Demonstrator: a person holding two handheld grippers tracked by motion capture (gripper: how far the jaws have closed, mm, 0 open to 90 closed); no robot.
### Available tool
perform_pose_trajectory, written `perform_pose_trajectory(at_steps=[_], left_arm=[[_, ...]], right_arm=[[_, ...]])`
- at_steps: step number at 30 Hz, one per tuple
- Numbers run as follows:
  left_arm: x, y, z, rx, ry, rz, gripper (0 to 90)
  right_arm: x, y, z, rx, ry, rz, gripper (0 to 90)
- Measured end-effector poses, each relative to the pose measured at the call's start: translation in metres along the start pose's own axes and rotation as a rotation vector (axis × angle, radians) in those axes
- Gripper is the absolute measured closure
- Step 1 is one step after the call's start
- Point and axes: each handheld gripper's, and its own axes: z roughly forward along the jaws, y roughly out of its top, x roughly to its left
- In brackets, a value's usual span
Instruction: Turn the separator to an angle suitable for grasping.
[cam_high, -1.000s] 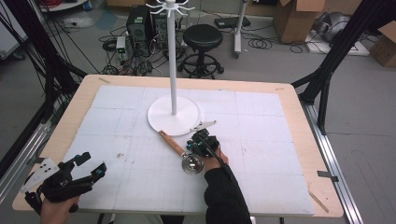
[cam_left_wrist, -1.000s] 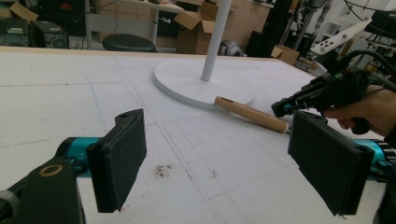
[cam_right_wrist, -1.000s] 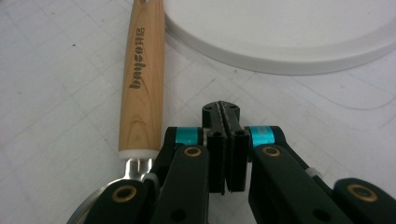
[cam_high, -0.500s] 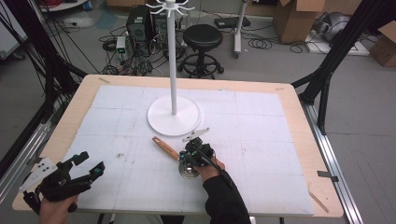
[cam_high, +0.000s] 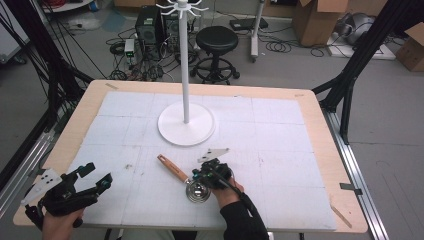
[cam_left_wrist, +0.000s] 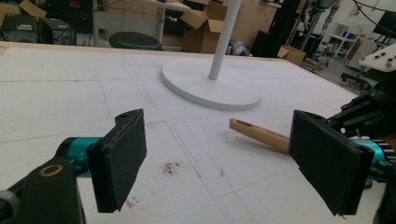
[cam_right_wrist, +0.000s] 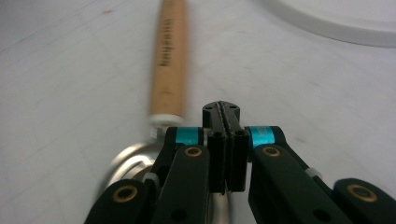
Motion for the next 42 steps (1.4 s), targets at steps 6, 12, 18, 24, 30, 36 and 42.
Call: perform_pose_trajectory(at_steps=[6, 12, 18, 24, 30, 36, 42], left_arm=[[-0.001, 0.000, 0.002, 0.008, -0.001, 0.002, 19.8], [-0.001, -0.001, 0.002, 0.014, 0.004, 0.007, 19.9], [0.000, -0.001, 0.002, 0.014, 0.010, 0.001, 20.0], [0.000, -0.001, 0.002, 0.017, 0.012, 0.001, 20.0], [0.001, -0.001, 0.002, 0.022, 0.012, 0.004, 20.1], [0.000, -0.001, 0.003, 0.027, 0.010, 0.006, 20.2], [0.001, -0.002, 0.004, 0.035, -0.005, 0.004, 25.1]], right_arm=[[-0.017, -0.023, -0.021, 0.037, -0.038, 0.053, 89.3], [-0.003, -0.036, -0.024, 0.020, 0.002, 0.022, 89.3], [0.012, -0.035, -0.019, 0.022, 0.051, 0.009, 89.4], [0.031, -0.030, -0.009, 0.025, 0.102, -0.024, 89.3], [0.043, -0.027, -0.004, 0.027, 0.129, -0.049, 89.3], [0.050, -0.024, 0.001, 0.023, 0.148, -0.058, 89.3], [0.034, -0.026, -0.021, -0.029, 0.102, -0.029, 89.3]])
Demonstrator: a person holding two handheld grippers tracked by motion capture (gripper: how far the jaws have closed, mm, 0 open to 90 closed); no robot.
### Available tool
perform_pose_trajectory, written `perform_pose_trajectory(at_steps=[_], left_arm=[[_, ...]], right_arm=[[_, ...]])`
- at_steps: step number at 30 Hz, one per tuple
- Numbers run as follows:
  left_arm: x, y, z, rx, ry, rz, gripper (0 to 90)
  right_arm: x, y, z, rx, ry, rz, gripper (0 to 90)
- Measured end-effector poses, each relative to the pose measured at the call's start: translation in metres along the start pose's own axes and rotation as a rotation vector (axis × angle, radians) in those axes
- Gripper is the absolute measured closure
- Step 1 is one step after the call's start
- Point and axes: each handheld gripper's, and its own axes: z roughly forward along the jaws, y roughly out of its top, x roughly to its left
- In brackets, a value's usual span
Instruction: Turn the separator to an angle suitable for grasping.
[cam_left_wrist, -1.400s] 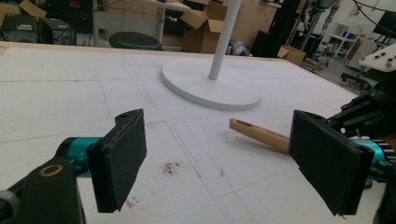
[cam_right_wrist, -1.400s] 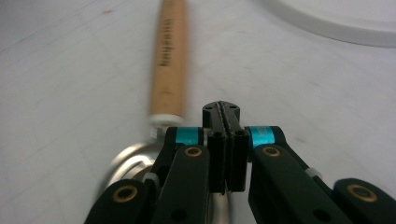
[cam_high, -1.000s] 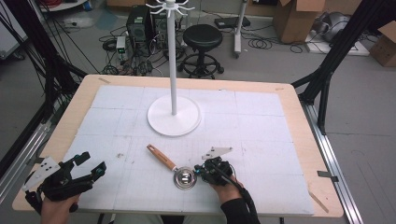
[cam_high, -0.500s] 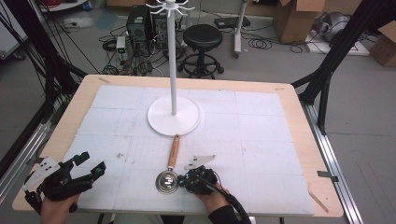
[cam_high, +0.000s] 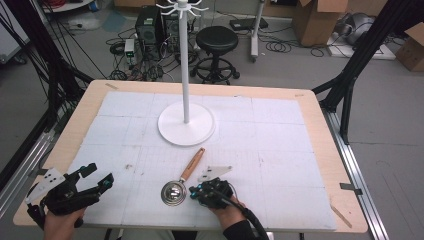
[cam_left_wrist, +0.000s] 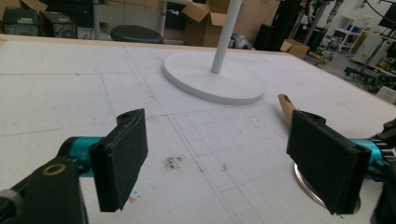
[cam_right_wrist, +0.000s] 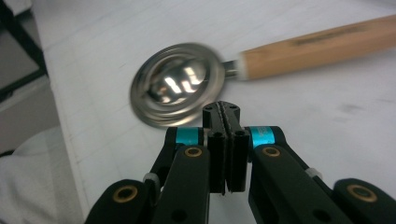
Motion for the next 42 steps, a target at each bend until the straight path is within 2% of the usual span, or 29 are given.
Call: perform_pose_trajectory(at_steps=[4, 6, 9, 14, 17, 20, 24, 27, 31, 33, 37, 42], left_arm=[[-0.003, 0.000, 0.003, 0.010, -0.002, 0.007, 25.5], [-0.004, -0.001, 0.004, 0.015, -0.003, 0.009, 25.2], [-0.006, 0.000, 0.006, 0.023, -0.008, 0.010, 25.1], [-0.013, 0.002, 0.010, 0.025, -0.028, 0.010, 25.1], [-0.018, 0.004, 0.015, 0.031, -0.061, 0.008, 25.7], [-0.025, 0.007, 0.021, 0.041, -0.076, 0.016, 25.9], [-0.034, 0.008, 0.032, 0.075, -0.090, 0.035, 25.9], [-0.040, 0.007, 0.038, 0.092, -0.102, 0.052, 25.8], [-0.048, 0.009, 0.048, 0.110, -0.121, 0.047, 24.8], [-0.054, 0.010, 0.055, 0.117, -0.131, 0.054, 24.2], [-0.067, 0.014, 0.066, 0.127, -0.117, 0.075, 19.0], [-0.081, 0.012, 0.074, 0.142, -0.118, 0.112, 19.3]], right_arm=[[-0.019, -0.005, -0.036, -0.068, -0.057, 0.048, 89.0], [-0.027, -0.009, -0.056, -0.111, -0.090, 0.071, 84.2], [-0.039, -0.019, -0.085, -0.174, -0.153, 0.108, 81.9], [-0.053, -0.040, -0.124, -0.229, -0.251, 0.154, 65.2], [-0.059, -0.052, -0.146, -0.274, -0.333, 0.180, 48.8], [-0.066, -0.063, -0.163, -0.303, -0.384, 0.218, 39.3], [-0.072, -0.076, -0.178, -0.321, -0.426, 0.239, 36.7], [-0.073, -0.083, -0.182, -0.323, -0.437, 0.234, 36.2], [-0.074, -0.085, -0.187, -0.335, -0.468, 0.233, 29.8], [-0.074, -0.085, -0.190, -0.344, -0.490, 0.227, 24.3], [-0.074, -0.087, -0.198, -0.359, -0.525, 0.175, 20.1], [-0.075, -0.092, -0.206, -0.375, -0.557, 0.176, 19.7]])
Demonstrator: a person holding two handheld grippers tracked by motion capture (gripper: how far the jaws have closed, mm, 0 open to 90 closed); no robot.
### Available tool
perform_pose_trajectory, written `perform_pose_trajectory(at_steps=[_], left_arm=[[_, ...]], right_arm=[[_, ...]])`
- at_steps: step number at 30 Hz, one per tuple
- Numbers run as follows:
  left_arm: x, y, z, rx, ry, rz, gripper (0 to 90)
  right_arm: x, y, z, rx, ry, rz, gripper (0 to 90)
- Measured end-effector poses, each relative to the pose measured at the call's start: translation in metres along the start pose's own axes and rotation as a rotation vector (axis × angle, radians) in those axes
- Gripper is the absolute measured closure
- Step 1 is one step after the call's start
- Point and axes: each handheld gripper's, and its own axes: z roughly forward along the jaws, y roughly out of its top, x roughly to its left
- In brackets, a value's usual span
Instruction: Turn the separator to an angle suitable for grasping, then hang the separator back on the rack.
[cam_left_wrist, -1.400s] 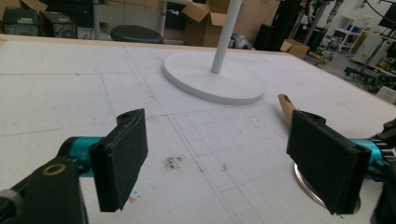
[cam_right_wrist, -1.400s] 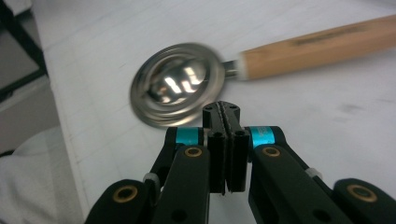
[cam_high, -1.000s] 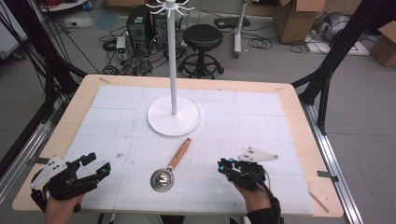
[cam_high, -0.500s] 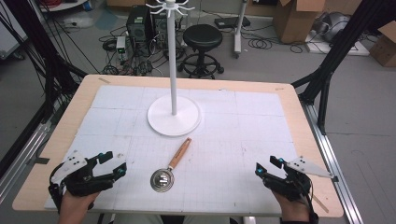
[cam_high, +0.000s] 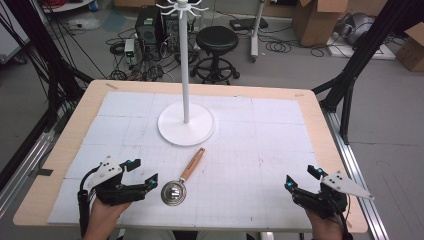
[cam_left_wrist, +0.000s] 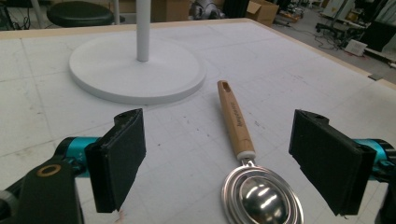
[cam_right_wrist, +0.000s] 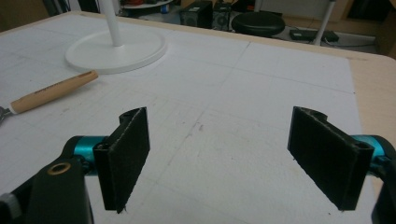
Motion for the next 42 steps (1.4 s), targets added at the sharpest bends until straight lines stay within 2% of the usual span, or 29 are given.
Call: perform_pose_trajectory(at_steps=[3, 8, 10, 12, 15, 25, 28, 32, 39, 42], left_arm=[[-0.002, -0.001, -0.002, 0.004, -0.013, 0.013, 21.5], [0.001, -0.002, -0.007, -0.010, -0.013, 0.001, 21.6], [0.002, -0.002, -0.009, -0.016, -0.011, -0.005, 21.7], [0.003, -0.002, -0.009, -0.019, -0.012, -0.012, 21.9], [0.003, -0.002, -0.008, -0.021, -0.012, -0.013, 21.9], [-0.002, -0.002, 0.001, -0.003, -0.029, -0.024, 21.1], [-0.003, -0.001, 0.008, 0.012, -0.033, -0.028, 21.1], [-0.004, -0.001, 0.026, 0.062, -0.054, -0.048, 23.3], [-0.014, -0.001, 0.062, 0.135, -0.052, -0.062, 23.8], [-0.016, 0.002, 0.077, 0.165, -0.033, -0.062, 23.7]], right_arm=[[-0.001, 0.000, -0.001, -0.011, -0.014, 0.008, 19.7], [0.001, 0.000, 0.002, 0.001, -0.004, 0.043, 19.9], [0.002, 0.001, 0.001, -0.004, -0.010, 0.040, 20.0], [0.002, 0.001, 0.000, -0.011, -0.003, 0.049, 20.1], [0.001, 0.001, -0.001, -0.004, 0.019, 0.090, 20.2], [0.002, 0.003, -0.001, -0.013, 0.010, 0.064, 20.1], [0.002, 0.003, -0.001, -0.010, 0.009, 0.063, 20.1], [0.001, 0.003, 0.001, -0.016, 0.009, 0.074, 20.1], [0.003, 0.003, 0.004, -0.015, 0.019, 0.057, 20.1], [0.003, 0.003, 0.002, -0.017, 0.023, 0.060, 20.1]])
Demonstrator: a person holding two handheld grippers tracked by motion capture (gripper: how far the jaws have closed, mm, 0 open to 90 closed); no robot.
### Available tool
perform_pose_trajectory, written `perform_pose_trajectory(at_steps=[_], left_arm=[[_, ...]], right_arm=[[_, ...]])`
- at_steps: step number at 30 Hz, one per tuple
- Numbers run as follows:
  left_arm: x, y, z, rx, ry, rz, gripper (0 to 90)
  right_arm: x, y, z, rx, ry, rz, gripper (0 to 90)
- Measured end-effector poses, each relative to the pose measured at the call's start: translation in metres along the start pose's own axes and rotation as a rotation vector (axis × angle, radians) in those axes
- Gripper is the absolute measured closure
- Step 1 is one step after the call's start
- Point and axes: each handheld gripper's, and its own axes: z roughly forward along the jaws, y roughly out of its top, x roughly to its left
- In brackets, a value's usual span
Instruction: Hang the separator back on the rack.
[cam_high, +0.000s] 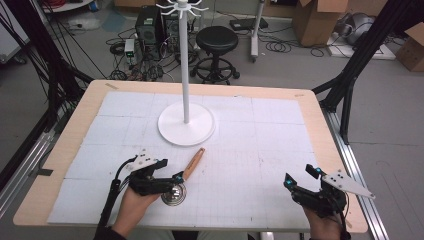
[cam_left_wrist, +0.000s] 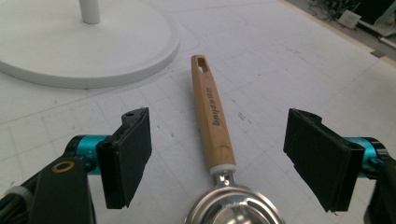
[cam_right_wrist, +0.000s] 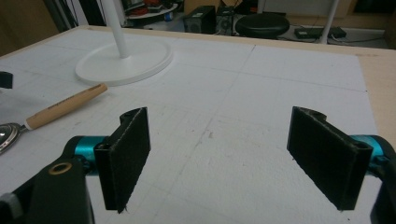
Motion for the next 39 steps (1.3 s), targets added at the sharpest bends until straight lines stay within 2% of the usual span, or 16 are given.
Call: perform_pose_trajectory(at_steps=[2, 8, 11, 15, 19, 24, 28, 36, 39], left_arm=[[-0.001, 0.004, 0.009, 0.021, 0.009, 0.003, 23.8], [-0.008, 0.012, 0.034, 0.099, 0.044, 0.069, 25.9], [-0.006, 0.017, 0.044, 0.117, 0.059, 0.068, 28.7], [-0.007, 0.023, 0.055, 0.161, 0.067, 0.094, 30.8], [-0.005, 0.024, 0.065, 0.179, 0.075, 0.076, 31.9], [-0.008, 0.025, 0.074, 0.214, 0.076, 0.093, 35.5], [-0.013, 0.027, 0.079, 0.222, 0.083, 0.103, 38.8], [-0.017, 0.024, 0.084, 0.252, 0.130, 0.126, 46.0], [-0.018, 0.024, 0.085, 0.260, 0.135, 0.143, 49.5]], right_arm=[[-0.001, 0.000, 0.000, -0.002, 0.000, 0.004, 20.1], [-0.002, 0.000, 0.002, 0.005, 0.008, 0.008, 20.1], [-0.002, 0.000, 0.002, 0.005, 0.009, 0.010, 20.1], [-0.002, 0.000, 0.003, 0.007, 0.010, 0.015, 20.1], [-0.003, -0.001, 0.004, 0.011, 0.011, 0.014, 20.1], [-0.004, -0.001, 0.004, 0.011, 0.013, 0.017, 20.1], [-0.004, -0.001, 0.003, 0.013, 0.012, 0.022, 20.1], [-0.005, -0.001, 0.003, 0.013, 0.011, 0.024, 20.1], [-0.006, -0.001, 0.003, 0.014, 0.009, 0.026, 20.1]])
